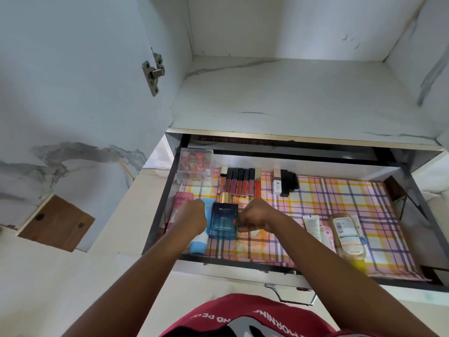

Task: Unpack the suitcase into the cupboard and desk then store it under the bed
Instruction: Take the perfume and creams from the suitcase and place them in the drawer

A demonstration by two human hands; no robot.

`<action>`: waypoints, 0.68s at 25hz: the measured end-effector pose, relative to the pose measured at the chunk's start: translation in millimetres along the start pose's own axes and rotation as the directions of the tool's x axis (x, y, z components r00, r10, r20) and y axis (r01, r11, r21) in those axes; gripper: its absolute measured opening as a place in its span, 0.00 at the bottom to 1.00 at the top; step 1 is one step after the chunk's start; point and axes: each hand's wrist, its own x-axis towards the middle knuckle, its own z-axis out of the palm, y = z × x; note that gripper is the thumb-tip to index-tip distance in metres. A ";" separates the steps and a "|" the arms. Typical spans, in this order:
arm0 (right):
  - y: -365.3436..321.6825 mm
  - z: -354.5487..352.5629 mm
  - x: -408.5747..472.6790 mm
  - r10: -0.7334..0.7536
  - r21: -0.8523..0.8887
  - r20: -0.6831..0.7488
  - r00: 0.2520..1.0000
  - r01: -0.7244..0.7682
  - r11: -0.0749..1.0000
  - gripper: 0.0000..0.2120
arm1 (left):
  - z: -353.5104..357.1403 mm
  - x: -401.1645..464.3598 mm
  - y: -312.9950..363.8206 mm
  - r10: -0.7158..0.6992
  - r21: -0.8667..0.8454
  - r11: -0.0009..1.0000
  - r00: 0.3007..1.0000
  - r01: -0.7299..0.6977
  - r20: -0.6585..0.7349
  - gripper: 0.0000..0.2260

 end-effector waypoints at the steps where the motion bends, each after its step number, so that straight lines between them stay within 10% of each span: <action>1: -0.2 -6.3 -5.5 -0.036 -0.040 -0.043 0.998 0.034 0.999 0.09 | -1.7 -3.7 1.9 0.012 -0.040 0.999 0.999 -0.013 -0.035 0.14; 6: 29.7 -82.1 -42.4 -0.149 -0.600 -0.450 0.881 -0.175 0.780 0.17 | 4.1 -24.2 32.3 0.204 -0.198 0.956 0.975 -0.218 -0.088 0.14; 13: 63.0 -91.5 -38.3 -0.054 -0.700 -0.451 0.891 -0.316 0.641 0.22 | 14.6 -35.5 66.0 0.346 -0.275 0.901 0.938 -0.336 -0.014 0.15; 17: 42.1 -80.7 -42.8 -0.178 -0.638 -0.419 0.891 -0.149 0.755 0.23 | 10.4 -35.2 35.0 0.298 -0.368 0.882 0.953 -0.295 -0.050 0.13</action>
